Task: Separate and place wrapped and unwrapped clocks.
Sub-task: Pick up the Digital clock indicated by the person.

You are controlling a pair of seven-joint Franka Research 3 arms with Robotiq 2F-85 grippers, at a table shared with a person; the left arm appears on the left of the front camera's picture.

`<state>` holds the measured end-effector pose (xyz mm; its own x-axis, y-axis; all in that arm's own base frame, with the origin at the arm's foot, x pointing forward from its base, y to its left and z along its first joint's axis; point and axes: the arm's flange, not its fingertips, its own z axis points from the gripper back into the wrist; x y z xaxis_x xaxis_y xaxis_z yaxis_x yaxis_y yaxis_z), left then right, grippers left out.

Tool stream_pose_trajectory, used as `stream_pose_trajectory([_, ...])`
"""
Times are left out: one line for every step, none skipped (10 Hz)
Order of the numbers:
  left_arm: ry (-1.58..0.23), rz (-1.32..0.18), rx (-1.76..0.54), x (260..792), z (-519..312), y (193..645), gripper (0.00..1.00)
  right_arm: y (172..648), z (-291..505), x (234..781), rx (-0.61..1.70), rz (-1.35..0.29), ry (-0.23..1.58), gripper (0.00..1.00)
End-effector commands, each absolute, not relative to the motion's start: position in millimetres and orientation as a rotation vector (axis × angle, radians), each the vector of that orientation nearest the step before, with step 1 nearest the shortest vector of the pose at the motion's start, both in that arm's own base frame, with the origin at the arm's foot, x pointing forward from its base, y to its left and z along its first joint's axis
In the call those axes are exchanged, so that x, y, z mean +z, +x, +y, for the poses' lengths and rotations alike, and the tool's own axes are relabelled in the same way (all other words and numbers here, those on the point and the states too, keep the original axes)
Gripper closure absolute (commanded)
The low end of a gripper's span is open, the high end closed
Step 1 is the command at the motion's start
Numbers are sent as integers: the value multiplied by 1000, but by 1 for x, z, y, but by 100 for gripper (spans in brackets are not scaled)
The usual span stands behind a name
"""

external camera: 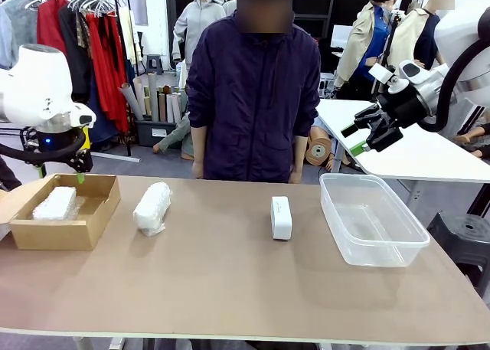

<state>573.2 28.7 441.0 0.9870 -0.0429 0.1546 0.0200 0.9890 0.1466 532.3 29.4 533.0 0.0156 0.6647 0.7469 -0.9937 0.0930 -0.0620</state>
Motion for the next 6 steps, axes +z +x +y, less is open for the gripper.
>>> stream_pose_trajectory([17, -149, -195, 471, 36, 565, 0, 531, 30, 535, 1408, -734, 580, 0])
stream_pose_trajectory([-39, -168, -295, 491, 41, 563, 0, 531, 30, 535, 1408, -734, 580, 0])
stream_pose_trajectory([-89, -215, -380, 508, 43, 561, 0, 531, 30, 535, 1408, -734, 580, 0])
stream_pose_trajectory([-148, -257, -474, 524, 42, 558, 0, 531, 30, 535, 1408, -734, 580, 0])
stream_pose_trajectory([-189, -324, -556, 536, 47, 560, 0, 531, 30, 535, 1408, -734, 580, 0])
stream_pose_trajectory([-259, -353, -665, 547, 46, 563, 0, 531, 30, 535, 1408, -734, 580, 0])
